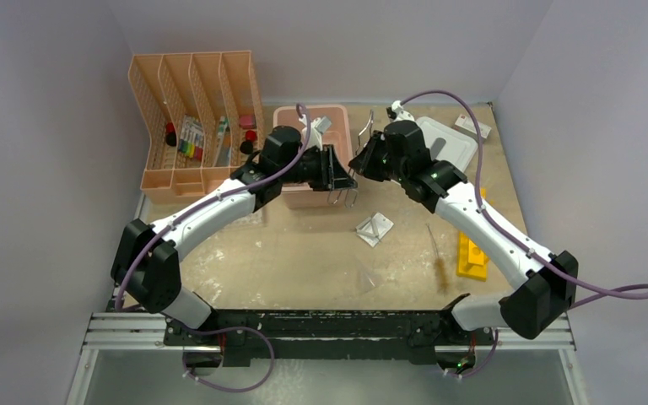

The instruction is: Organize the chemistry lab equipment

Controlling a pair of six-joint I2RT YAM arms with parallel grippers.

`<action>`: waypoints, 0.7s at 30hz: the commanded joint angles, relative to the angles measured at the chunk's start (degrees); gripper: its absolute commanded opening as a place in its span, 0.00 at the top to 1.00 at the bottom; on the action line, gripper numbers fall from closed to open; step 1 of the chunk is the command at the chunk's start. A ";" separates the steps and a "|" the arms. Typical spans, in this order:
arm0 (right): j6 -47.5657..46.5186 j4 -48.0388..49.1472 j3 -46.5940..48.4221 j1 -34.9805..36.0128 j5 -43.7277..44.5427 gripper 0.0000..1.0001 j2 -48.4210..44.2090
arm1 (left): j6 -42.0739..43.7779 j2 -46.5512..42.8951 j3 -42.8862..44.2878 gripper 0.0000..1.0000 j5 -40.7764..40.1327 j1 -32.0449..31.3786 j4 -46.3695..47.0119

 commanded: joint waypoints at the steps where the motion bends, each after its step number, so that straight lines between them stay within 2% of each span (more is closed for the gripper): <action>1: 0.93 3.69 2.50 0.13 -2.23 0.96 -1.38 | 3.65 -1.37 2.77 0.73 -2.29 0.26 -2.50; 7: 1.10 1.95 2.05 0.12 -0.15 0.97 -1.48 | 9.24 -4.60 5.85 0.62 -9.55 0.33 -9.47; 11: 1.26 1.26 2.38 0.12 -0.12 0.98 -1.33 | 11.94 -6.41 6.23 0.55 -12.20 0.36 -11.00; 18: 0.75 1.56 3.18 0.06 -2.36 0.98 -1.20 | 15.26 -7.16 6.25 0.51 -13.02 0.44 -11.30; 21: 0.54 2.32 3.38 0.04 -4.69 0.98 -1.15 | 15.38 -5.63 6.28 0.51 -9.82 0.39 -11.80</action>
